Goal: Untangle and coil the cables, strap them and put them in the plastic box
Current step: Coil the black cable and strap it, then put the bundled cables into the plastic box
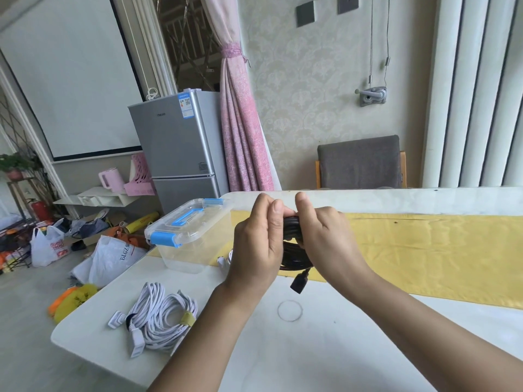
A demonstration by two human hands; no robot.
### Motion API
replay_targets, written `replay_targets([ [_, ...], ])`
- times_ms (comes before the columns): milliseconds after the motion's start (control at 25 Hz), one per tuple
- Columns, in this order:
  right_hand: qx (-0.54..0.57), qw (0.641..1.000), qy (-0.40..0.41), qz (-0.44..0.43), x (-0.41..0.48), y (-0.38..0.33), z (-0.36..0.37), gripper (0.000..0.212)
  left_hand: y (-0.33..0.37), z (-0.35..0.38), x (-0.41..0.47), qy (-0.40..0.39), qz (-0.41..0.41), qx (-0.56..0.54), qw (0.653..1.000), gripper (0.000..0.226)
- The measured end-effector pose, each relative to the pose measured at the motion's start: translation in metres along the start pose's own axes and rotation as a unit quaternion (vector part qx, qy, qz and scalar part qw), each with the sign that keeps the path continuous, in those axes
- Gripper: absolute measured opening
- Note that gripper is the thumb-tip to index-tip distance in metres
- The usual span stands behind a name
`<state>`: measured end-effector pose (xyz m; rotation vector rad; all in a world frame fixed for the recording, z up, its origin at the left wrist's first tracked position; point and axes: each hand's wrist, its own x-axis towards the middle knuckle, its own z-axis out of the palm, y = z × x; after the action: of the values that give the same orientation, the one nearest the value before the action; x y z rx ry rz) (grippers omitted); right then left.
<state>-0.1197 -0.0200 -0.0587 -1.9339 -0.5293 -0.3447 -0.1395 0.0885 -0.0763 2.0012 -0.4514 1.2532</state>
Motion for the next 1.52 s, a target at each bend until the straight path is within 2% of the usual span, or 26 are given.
replay_targets([
  [80,0.056,0.997,-0.013,0.055,0.004,0.003,0.001,0.049,-0.003,0.005,-0.002,0.005,0.012,0.003,1.0,0.039],
  [200,0.084,0.993,-0.027,0.076,0.008,0.01,0.002,0.04,-0.008,0.01,-0.005,0.011,0.024,0.013,1.0,0.037],
  [400,0.146,0.983,-0.025,0.113,0.008,0.018,0.004,0.05,-0.016,0.013,-0.002,0.035,0.013,0.047,0.998,0.033],
  [520,0.253,0.961,-0.087,0.076,0.004,0.017,0.005,0.054,-0.019,0.011,0.005,0.082,-0.072,0.022,0.994,0.031],
  [640,0.326,0.932,-0.159,0.008,0.005,0.02,0.006,0.02,-0.025,0.008,0.015,0.137,-0.176,-0.042,0.974,0.034],
  [680,0.33,0.931,-0.155,0.007,0.007,0.025,0.009,0.012,-0.029,0.007,0.018,0.117,-0.195,-0.049,0.972,0.035],
  [840,0.317,0.938,-0.123,0.07,0.009,0.048,0.019,0.014,-0.055,-0.004,0.027,-0.043,-0.246,-0.009,0.968,0.027],
  [960,0.331,0.927,-0.114,0.137,0.014,0.058,0.019,0.018,-0.096,-0.041,0.035,-0.077,-0.249,0.129,0.957,0.006],
  [1040,0.331,0.923,-0.115,0.159,0.017,0.066,0.015,0.019,-0.126,-0.077,0.032,-0.143,-0.252,0.251,0.924,0.027],
  [1120,0.333,0.918,-0.117,0.181,0.019,0.073,0.015,0.018,-0.153,-0.11,0.02,-0.219,-0.267,0.306,0.887,0.052],
  [1160,0.343,0.911,-0.113,0.199,0.02,0.077,0.016,0.019,-0.163,-0.121,0.013,-0.242,-0.264,0.316,0.878,0.057],
  [1240,0.376,0.889,-0.097,0.244,0.02,0.086,0.02,0.025,-0.179,-0.131,0.001,-0.236,-0.233,0.315,0.889,0.054],
  [1400,0.4,0.866,-0.102,0.282,0.023,0.097,0.029,0.041,-0.186,-0.14,-0.006,-0.158,-0.164,0.287,0.93,0.038],
  [1520,0.423,0.849,-0.104,0.298,0.031,0.097,0.037,0.038,-0.19,-0.147,-0.012,-0.14,-0.12,0.281,0.942,0.04],
])
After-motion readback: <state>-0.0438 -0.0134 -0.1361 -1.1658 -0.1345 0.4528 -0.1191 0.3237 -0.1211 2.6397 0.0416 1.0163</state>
